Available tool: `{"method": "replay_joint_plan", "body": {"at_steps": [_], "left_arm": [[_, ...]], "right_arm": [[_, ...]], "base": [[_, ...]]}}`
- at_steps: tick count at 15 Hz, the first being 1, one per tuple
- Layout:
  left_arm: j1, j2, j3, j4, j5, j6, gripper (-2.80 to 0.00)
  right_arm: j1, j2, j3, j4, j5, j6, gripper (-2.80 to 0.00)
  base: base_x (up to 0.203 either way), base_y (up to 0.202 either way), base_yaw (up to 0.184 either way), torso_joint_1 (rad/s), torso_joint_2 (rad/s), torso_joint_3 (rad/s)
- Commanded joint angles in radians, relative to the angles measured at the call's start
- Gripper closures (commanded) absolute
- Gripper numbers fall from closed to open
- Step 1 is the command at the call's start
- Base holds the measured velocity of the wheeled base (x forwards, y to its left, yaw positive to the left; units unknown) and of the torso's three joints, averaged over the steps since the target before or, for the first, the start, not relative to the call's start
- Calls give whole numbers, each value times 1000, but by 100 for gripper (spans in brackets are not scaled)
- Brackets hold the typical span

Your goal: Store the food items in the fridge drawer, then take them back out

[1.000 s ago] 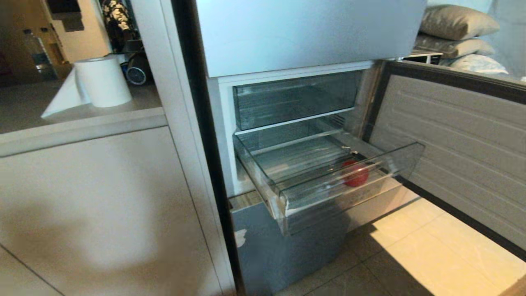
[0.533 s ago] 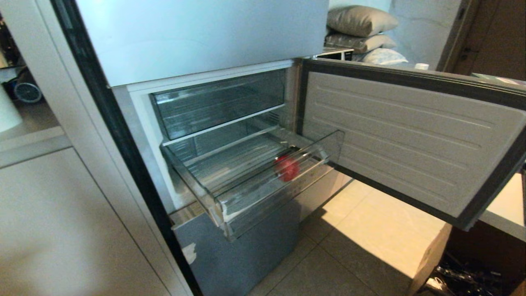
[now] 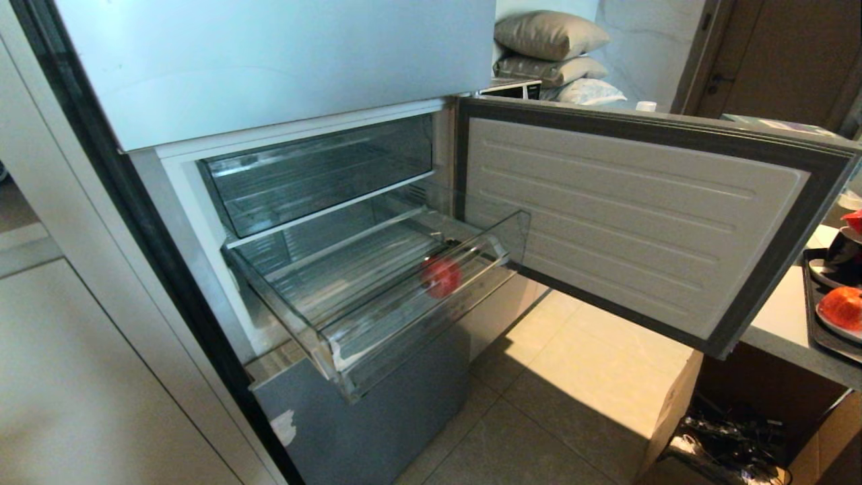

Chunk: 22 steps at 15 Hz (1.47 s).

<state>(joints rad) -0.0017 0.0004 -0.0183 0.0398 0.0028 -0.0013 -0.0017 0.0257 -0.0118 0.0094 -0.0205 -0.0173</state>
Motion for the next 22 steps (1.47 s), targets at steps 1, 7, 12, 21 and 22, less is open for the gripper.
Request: {"method": "replay_joint_plan", "body": {"at_steps": [1, 7, 12, 21, 22], "left_arm": [[0, -2, 0, 0, 0, 0, 0], [0, -2, 0, 0, 0, 0, 0], [0, -2, 0, 0, 0, 0, 0], [0, -2, 0, 0, 0, 0, 0], [0, -2, 0, 0, 0, 0, 0]], "right_arm": [[-8, 136, -79, -11, -59, 51, 0], [-237, 661, -309, -41, -147, 311, 0], [-412, 1022, -303, -408, -157, 336, -280], [-648, 1508, -382, -890, -155, 205, -280], [-668, 1550, -417, -899, -150, 197, -280]], "base": [[0, 0, 0, 0, 0, 0], [0, 0, 0, 0, 0, 0], [0, 0, 0, 0, 0, 0], [0, 0, 0, 0, 0, 0], [0, 0, 0, 0, 0, 0]]}}
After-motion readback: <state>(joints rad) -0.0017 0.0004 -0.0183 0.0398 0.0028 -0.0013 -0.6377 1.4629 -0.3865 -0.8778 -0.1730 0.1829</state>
